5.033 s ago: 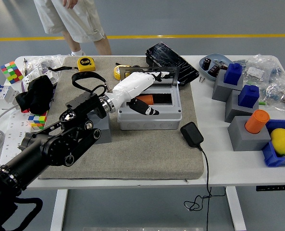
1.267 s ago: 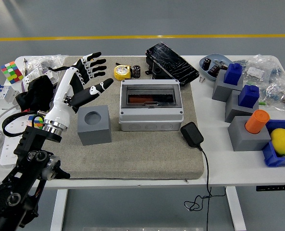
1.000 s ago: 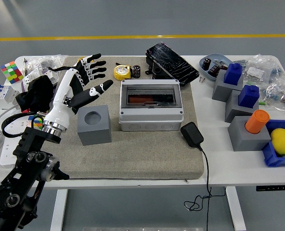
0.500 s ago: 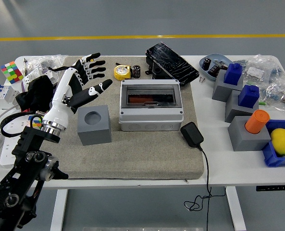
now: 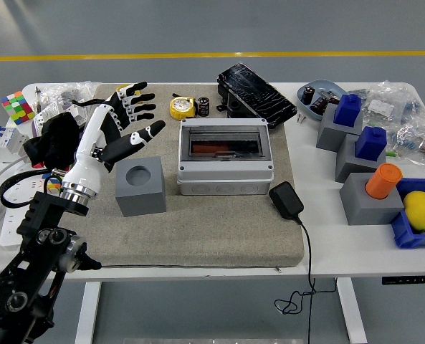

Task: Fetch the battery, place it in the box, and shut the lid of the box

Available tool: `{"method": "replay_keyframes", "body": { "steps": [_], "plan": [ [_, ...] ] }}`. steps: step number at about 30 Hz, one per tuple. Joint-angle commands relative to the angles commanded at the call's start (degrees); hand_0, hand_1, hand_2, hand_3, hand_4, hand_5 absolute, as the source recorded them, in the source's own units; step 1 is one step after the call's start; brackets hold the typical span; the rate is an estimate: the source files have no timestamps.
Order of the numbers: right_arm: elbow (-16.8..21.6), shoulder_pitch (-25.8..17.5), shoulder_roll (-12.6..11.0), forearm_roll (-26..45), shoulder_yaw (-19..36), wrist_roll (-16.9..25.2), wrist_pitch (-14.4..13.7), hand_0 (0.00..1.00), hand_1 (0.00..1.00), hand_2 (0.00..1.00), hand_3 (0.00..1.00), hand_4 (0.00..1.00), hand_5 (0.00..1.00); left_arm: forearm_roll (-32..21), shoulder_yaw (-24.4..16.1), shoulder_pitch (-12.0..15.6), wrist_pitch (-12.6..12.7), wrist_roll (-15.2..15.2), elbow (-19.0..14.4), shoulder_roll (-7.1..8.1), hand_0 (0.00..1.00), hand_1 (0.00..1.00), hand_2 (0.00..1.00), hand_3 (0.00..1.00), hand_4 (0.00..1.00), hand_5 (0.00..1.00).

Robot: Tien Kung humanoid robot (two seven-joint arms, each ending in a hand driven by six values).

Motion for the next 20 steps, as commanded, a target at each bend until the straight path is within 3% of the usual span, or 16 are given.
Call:
{"method": "replay_keyframes", "body": {
  "steps": [20],
  "plan": [
    [0.00,0.29,0.15,0.09,-0.20,0.07,0.04,0.762,0.723,0.735,0.753,0.998,0.556,0.16,0.02,0.11,0.12,0.02,-0.24,-0.09,0.586,0.677,0.737,0.791,0.998,0.306]
  ]
}}
